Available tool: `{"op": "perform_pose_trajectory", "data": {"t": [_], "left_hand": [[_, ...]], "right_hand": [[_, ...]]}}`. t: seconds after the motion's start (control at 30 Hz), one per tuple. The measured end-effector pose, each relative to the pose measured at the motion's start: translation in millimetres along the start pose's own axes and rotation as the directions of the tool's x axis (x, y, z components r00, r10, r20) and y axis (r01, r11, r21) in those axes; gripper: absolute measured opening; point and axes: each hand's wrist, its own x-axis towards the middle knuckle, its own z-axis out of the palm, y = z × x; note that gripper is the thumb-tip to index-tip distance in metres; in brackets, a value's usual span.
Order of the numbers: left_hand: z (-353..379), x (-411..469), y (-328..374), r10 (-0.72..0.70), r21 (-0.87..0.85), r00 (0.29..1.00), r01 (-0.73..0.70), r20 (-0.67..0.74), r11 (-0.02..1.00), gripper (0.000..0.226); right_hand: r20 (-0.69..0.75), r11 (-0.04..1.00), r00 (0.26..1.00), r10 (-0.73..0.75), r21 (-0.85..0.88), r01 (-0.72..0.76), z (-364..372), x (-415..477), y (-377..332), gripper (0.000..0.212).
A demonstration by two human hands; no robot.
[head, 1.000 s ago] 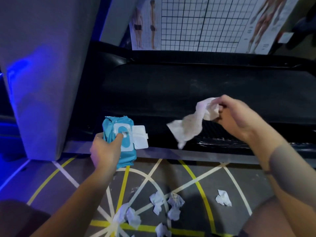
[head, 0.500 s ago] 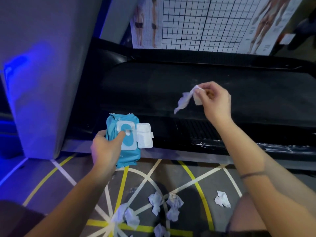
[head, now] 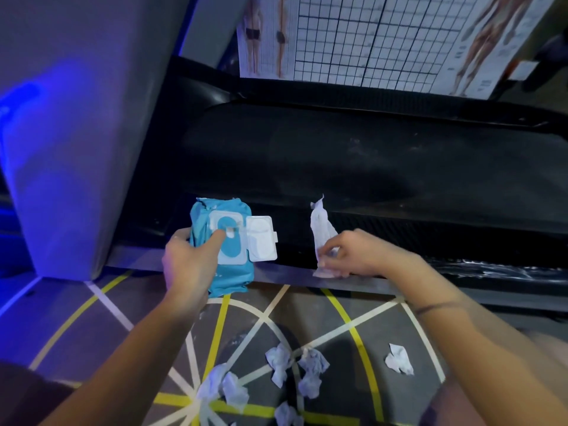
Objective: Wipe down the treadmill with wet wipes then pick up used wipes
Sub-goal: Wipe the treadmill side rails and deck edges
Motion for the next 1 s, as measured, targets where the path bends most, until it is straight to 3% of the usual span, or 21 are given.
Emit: {"op": "perform_pose_trajectory", "data": {"t": [0.1,0.2,0.3,0.43,0.6,0.8,0.93,1.0], "left_hand": [[0.3,3.5,-0.6,0.013,0.024,1.000,-0.013,0.003,1.000,0.022],[-0.2,4.4,-1.0,-0.004,0.033,1.000,0.004,0.009,0.999,0.022],[-1.6,3.6,-1.9,0.000,0.019,1.000,0.000,-0.002,1.000,0.030],[-8.5,6.9,-6.1,-0.006,0.009,1.000,0.006,0.009,1.000,0.033],[-17.0,10.3,-8.7,0.001,-0.027,1.000,-0.001,0.010,1.000,0.032],[3.6,17.9,-7.5,-0.122,-0.221,0.993,0.121,0.011,0.968,0.022],[38.8,28.2,-13.0,-0.157,-0.267,0.983,0.177,0.092,0.947,0.027],[56.3,35.6,-15.7,-0.168,-0.271,0.974,0.204,0.150,0.941,0.034]], "right_hand": [[-0.235,0.998,0.972,0.003,-0.063,-0.018,-9.7,17.8,0.3,0.023],[-0.425,0.998,0.904,-0.049,0.005,0.056,17.6,51.8,-4.3,0.042],[-0.261,0.990,0.965,0.011,-0.135,-0.048,62.3,76.6,-13.4,0.077],[-0.273,0.980,0.958,0.092,-0.145,-0.135,62.5,102.7,-10.9,0.085],[-0.258,0.978,0.956,0.138,-0.115,-0.172,48.0,124.0,-5.4,0.086],[-0.360,0.989,0.931,0.066,-0.097,-0.108,67.2,86.8,0.6,0.082],[-0.628,0.983,0.776,-0.061,-0.174,-0.064,99.1,42.1,32.9,0.068],[-0.672,0.979,0.732,-0.109,-0.201,-0.039,108.0,26.9,58.6,0.059]]}}
